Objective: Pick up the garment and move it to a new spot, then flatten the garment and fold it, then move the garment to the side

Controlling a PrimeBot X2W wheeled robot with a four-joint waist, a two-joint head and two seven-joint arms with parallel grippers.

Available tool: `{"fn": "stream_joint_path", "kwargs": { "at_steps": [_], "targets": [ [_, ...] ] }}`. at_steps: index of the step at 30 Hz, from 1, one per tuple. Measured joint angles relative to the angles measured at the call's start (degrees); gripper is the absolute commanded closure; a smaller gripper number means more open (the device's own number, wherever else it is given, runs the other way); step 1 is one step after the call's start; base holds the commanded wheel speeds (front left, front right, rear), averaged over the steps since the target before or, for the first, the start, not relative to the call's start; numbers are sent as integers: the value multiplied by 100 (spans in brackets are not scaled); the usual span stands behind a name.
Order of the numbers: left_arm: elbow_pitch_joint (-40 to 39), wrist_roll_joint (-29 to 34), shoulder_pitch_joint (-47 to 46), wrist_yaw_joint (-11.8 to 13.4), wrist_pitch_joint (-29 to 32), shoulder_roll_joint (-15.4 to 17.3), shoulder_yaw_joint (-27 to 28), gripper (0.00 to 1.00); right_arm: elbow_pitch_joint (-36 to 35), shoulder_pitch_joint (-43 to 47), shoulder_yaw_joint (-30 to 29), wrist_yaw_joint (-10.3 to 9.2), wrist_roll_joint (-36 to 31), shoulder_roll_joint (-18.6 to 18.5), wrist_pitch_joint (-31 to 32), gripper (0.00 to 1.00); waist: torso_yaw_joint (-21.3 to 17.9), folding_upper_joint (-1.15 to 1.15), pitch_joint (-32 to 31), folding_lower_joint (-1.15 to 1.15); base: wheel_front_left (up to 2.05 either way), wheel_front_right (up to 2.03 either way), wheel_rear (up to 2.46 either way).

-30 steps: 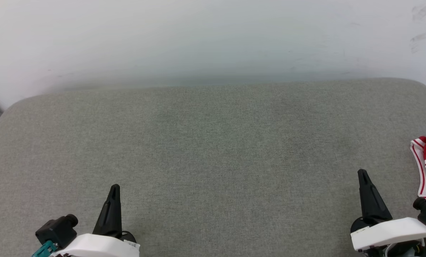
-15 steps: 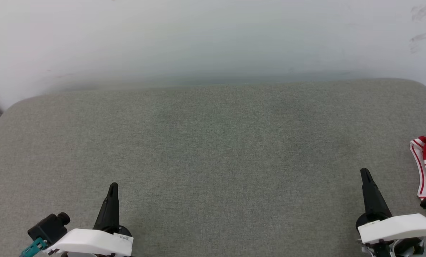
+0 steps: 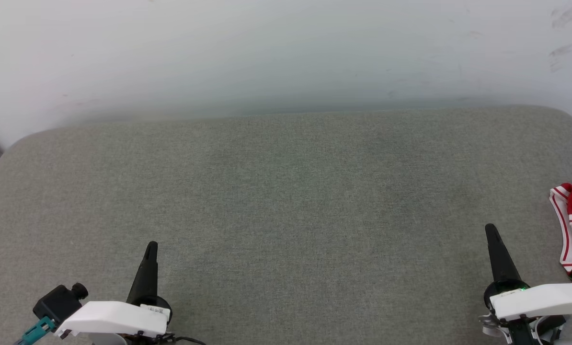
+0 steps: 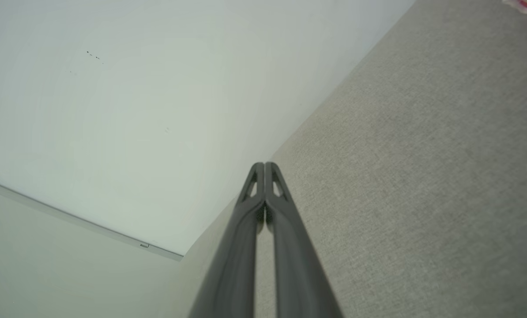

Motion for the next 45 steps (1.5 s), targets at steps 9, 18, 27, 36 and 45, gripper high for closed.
{"fn": "stream_joint_path", "kwargs": {
  "at_steps": [9,18,27,36,45],
  "targets": [
    [99,-601,-77,-35,151,4,47,100,48,-43,-56,0,560,16,143,100,-4,0,-6,0,0,0,0],
    [191,-1156,-155,-57,289,5,101,100,92,-96,-107,0,1091,32,289,100,-8,0,-11,0,0,0,0],
    [279,-1657,-246,-85,408,4,143,100,137,-147,-156,0,1569,48,398,100,-13,0,-16,0,0,0,0],
    [357,-2123,-311,-92,534,4,190,100,180,-178,-205,0,2011,63,536,100,-17,0,-22,0,0,0,0],
    [427,-2555,-387,-120,650,3,236,100,216,-226,-252,0,2426,80,642,100,-21,0,-27,0,0,0,0]
  ]
}}
